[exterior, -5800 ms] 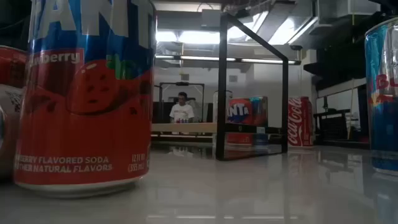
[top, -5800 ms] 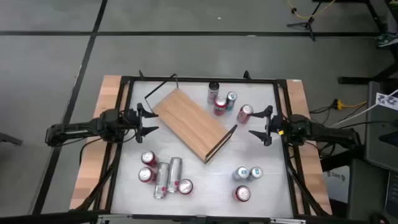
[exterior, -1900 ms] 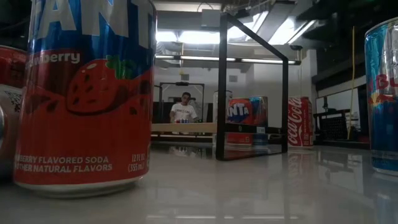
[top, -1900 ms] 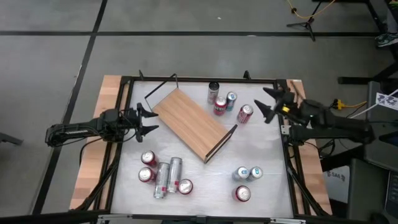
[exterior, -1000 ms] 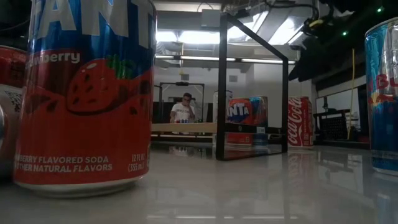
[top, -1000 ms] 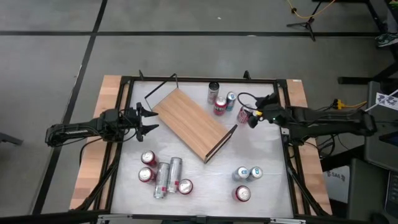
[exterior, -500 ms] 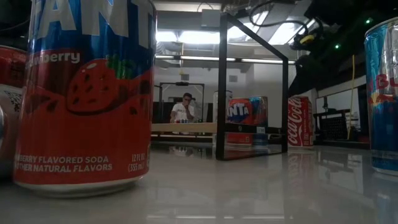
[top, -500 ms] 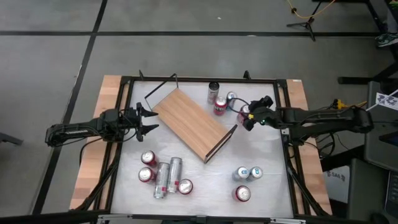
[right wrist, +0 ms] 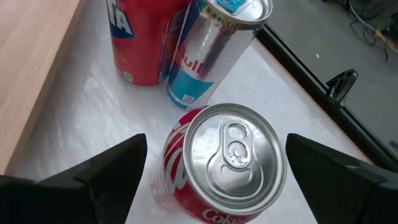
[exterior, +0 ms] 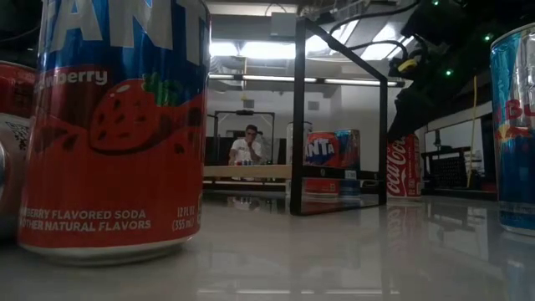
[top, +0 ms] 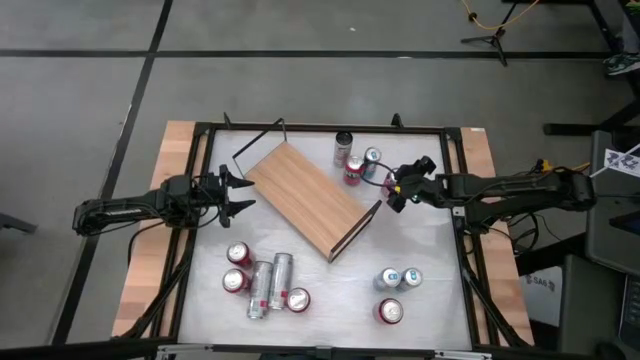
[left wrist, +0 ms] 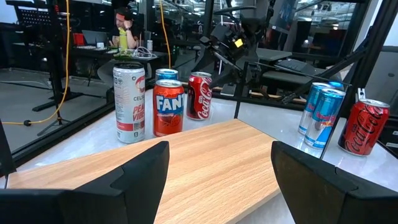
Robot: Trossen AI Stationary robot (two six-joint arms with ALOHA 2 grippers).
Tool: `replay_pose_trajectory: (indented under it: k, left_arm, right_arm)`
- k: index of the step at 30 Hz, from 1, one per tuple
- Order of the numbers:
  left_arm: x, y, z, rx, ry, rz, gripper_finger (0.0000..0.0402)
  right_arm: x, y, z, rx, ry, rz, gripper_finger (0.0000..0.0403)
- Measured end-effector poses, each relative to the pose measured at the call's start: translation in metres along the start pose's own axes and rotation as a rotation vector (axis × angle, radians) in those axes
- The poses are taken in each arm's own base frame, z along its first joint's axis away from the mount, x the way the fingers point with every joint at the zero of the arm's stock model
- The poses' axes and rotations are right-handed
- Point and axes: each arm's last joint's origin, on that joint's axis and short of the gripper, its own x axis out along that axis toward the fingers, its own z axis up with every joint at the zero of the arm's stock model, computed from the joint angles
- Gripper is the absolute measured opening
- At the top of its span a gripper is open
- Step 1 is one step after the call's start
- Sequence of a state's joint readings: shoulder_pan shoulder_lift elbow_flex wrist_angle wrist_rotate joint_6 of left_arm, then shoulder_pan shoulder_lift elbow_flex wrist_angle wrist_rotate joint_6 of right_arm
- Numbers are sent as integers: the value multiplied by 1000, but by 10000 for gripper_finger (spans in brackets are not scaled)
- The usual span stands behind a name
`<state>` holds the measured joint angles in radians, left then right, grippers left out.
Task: Place canned beverage on shelf
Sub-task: Put the red white soda can on the shelf
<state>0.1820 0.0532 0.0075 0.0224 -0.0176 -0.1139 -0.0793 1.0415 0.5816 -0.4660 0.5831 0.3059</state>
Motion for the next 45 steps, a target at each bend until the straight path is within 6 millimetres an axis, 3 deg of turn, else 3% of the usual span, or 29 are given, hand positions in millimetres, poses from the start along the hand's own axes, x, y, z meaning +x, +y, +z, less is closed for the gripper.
replay_pose_trajectory:
  k: [15, 28, 35, 45]
  left_arm:
    - [0, 0, 0, 0, 0, 0, 276]
    - [0, 0, 0, 0, 0, 0, 276]
    - [0, 0, 0, 0, 0, 0, 276]
    - [0, 0, 0, 0, 0, 1, 276]
  right_arm:
    - [1, 1, -2, 22, 25, 28, 371]
    - [1, 2, -1, 25, 19, 28, 265]
    - [1, 2, -1, 25, 19, 29, 282]
    - [2, 2, 0, 34, 4, 34, 272]
